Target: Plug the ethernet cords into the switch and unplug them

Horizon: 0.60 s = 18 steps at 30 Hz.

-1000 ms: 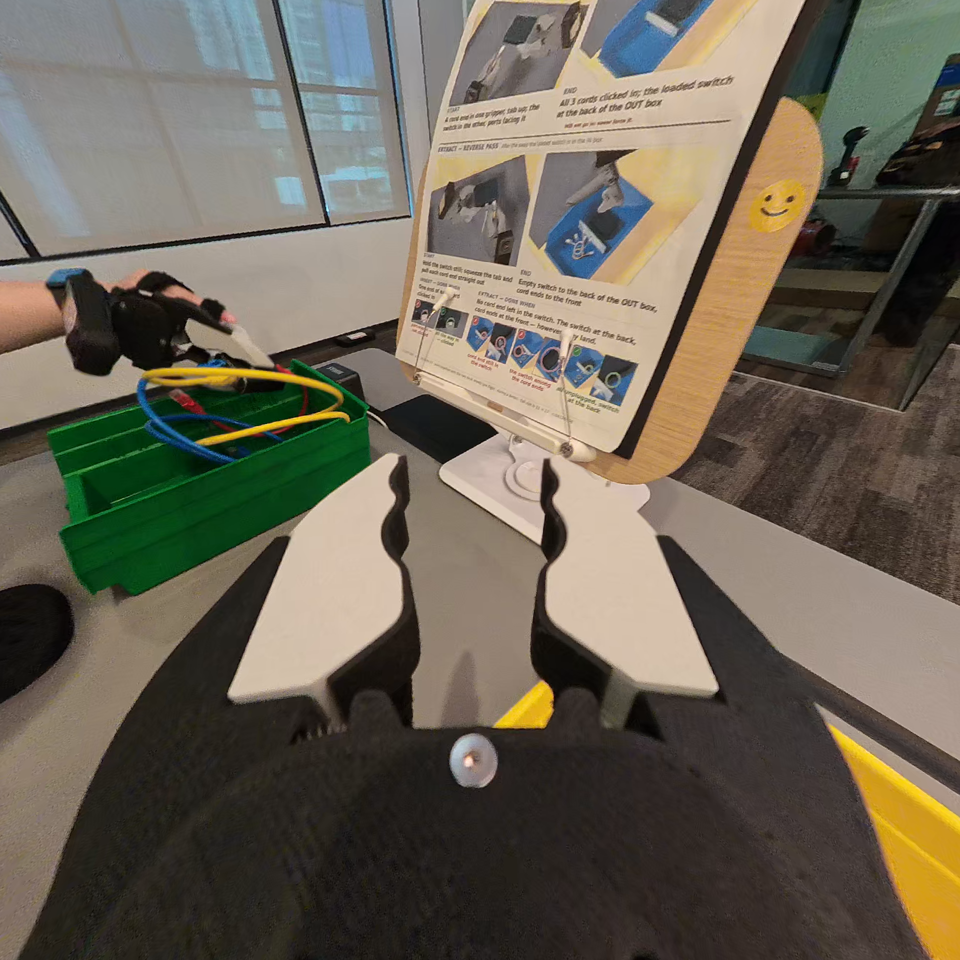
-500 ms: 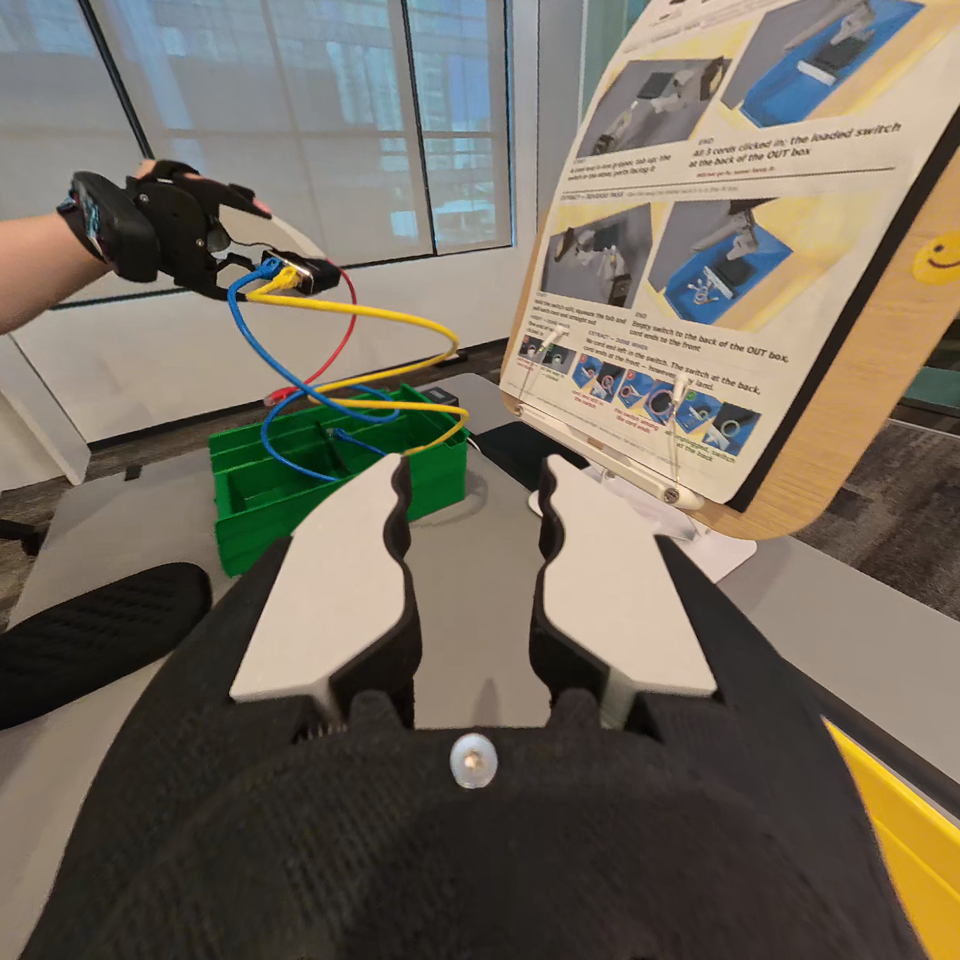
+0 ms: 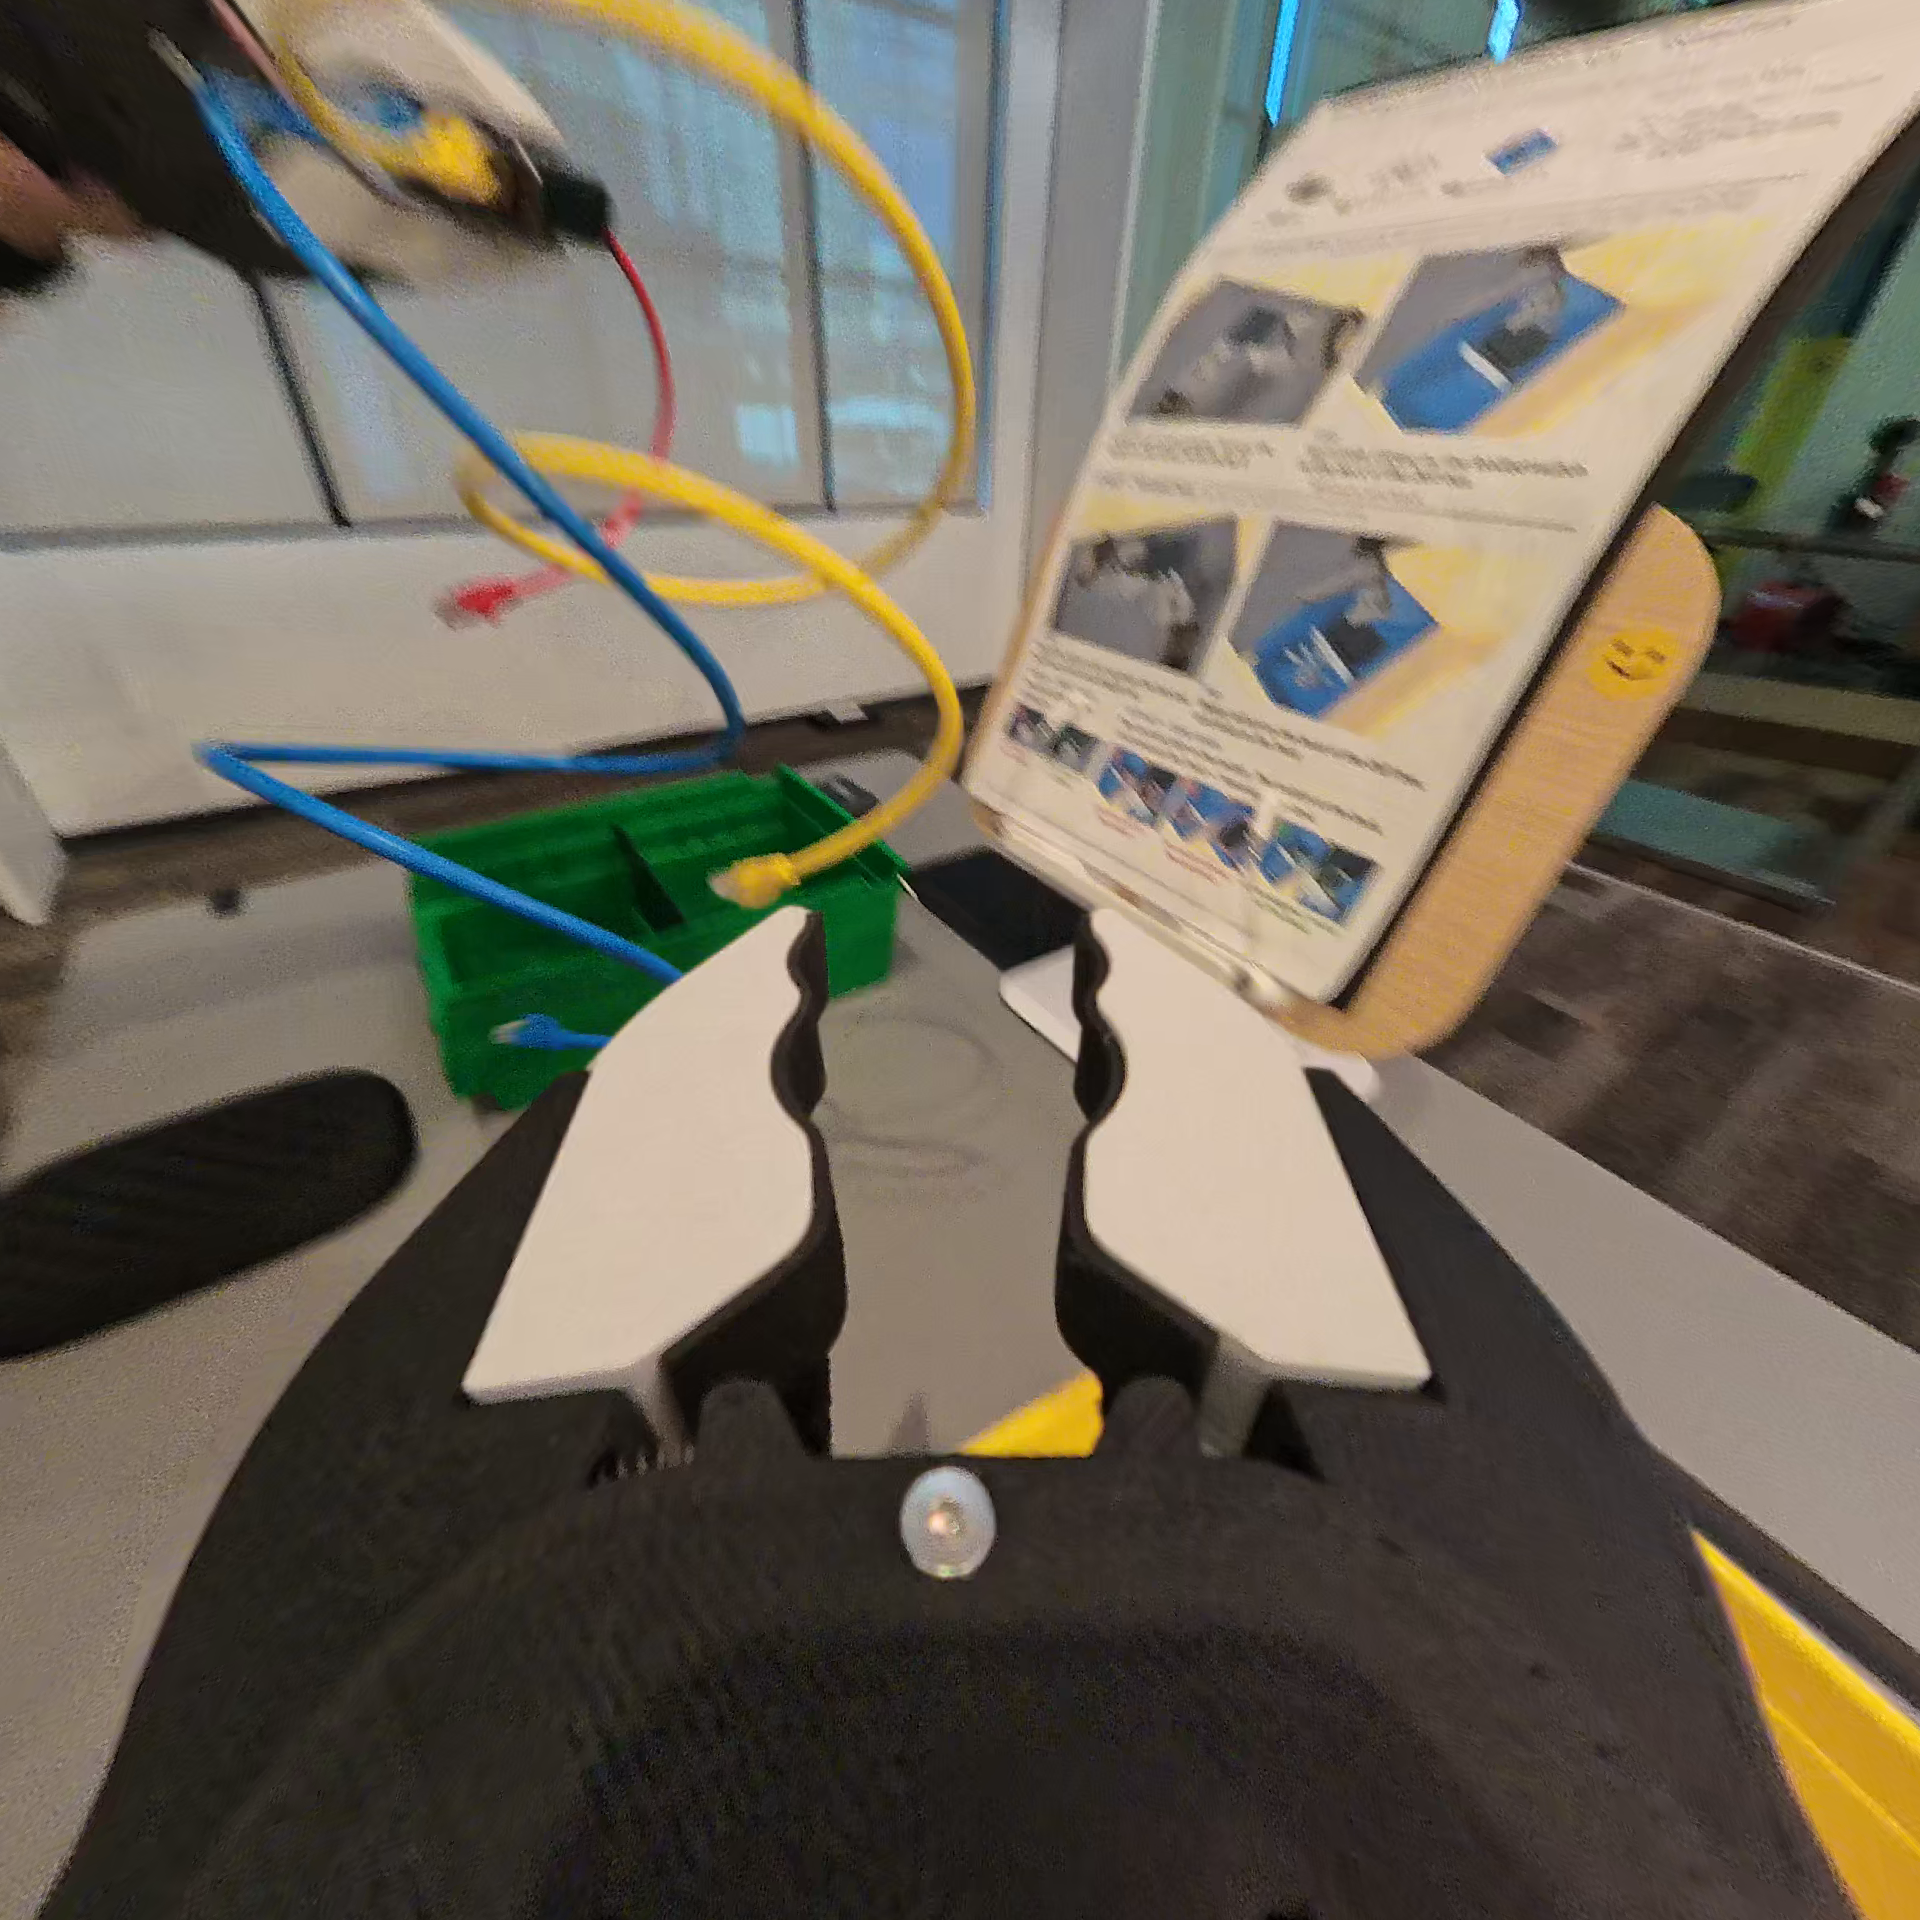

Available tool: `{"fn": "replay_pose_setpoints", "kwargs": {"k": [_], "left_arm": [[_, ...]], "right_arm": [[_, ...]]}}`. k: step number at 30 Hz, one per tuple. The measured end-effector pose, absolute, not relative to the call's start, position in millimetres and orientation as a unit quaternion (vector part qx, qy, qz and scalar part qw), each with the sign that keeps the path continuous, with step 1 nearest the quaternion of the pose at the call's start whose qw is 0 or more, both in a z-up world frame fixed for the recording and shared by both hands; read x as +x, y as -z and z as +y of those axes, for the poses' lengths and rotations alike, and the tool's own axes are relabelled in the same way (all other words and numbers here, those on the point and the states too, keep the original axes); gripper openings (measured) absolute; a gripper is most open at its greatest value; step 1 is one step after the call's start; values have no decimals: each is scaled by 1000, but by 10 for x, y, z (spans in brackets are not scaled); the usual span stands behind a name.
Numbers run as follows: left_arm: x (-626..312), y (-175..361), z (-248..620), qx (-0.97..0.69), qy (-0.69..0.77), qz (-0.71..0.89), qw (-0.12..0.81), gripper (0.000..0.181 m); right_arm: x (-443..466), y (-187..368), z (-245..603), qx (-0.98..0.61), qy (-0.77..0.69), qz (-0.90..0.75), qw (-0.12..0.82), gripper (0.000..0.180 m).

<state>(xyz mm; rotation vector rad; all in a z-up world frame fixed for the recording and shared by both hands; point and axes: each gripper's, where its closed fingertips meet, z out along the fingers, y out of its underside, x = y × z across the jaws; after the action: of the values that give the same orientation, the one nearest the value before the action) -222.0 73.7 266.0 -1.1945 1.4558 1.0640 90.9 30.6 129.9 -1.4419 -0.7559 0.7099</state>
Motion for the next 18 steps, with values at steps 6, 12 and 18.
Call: {"fn": "replay_pose_setpoints", "kwargs": {"k": [6,12,18], "left_arm": [[-1786,-2513,670,-494,-377,577,529,26],[-1509,-2029,644,-519,-331,529,584,27],[-1253,-1257,706,-548,-254,512,611,27]], "right_arm": [[2254,-728,582,-790,-99,-180,578,46],[3090,225,685,-884,-88,-61,455,37],[3073,973,627,-951,-91,-60,288,20]]}}
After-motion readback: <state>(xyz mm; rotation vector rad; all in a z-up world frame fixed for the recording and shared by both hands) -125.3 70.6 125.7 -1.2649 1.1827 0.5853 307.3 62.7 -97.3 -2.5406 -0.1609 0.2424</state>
